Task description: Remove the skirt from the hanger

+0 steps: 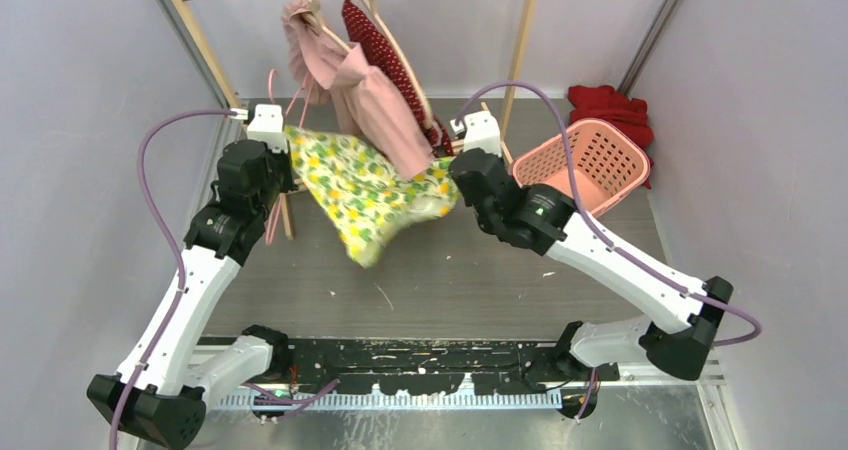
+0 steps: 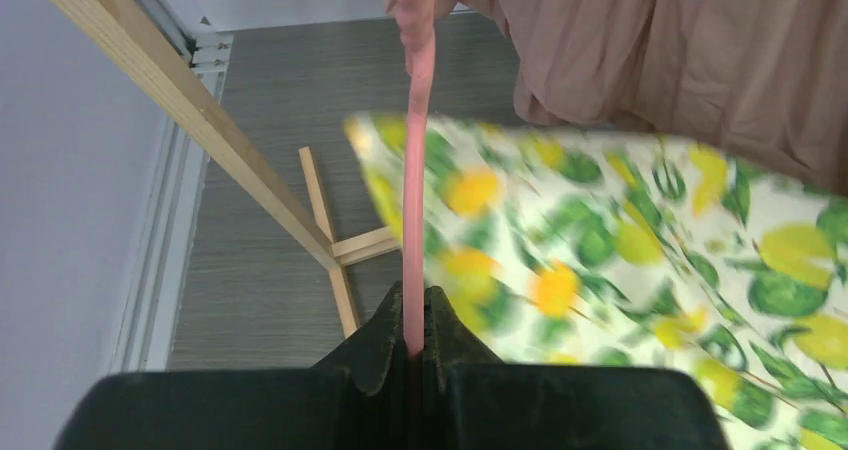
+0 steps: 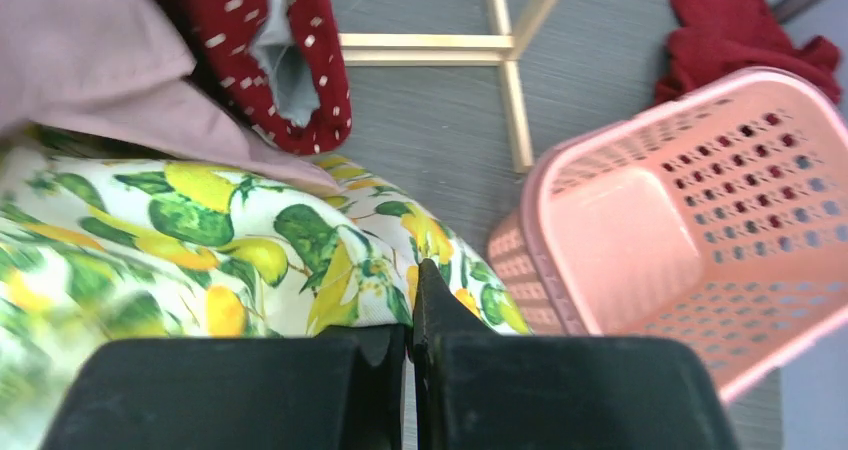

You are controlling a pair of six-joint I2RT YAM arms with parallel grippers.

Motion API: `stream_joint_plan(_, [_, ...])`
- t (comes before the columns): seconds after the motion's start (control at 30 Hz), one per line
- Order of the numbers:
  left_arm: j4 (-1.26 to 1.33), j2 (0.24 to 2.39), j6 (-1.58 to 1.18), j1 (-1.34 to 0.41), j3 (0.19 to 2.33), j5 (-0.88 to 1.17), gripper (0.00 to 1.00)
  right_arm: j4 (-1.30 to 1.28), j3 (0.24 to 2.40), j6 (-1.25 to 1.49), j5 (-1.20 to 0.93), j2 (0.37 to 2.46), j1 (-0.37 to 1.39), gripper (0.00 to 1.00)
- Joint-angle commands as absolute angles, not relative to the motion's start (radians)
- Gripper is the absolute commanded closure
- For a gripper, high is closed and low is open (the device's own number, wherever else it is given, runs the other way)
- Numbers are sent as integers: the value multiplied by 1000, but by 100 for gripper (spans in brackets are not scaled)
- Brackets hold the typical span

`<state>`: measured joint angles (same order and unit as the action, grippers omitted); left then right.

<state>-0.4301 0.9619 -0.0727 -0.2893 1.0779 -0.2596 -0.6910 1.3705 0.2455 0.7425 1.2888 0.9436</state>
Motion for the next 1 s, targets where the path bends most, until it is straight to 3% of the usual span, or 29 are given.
stream_joint_plan(0.0, [-333,964,-36,-288,1071,-302,100,-745,1400,209,875,1251,873,99])
stream_joint_plan(0.4, [-356,955,11,-289,1062,-321,100,-531,1608,-46,1048,1286,622,99])
stream_joint_plan(0.57, [-354,955,19,-292,1055,-319,100,-327,1672,-228,1120,1298,542,99])
stream_joint_plan(0.97, [-362,938,56,-298,1043,-349,100,-76,1882,-391,1131,1331,366,99])
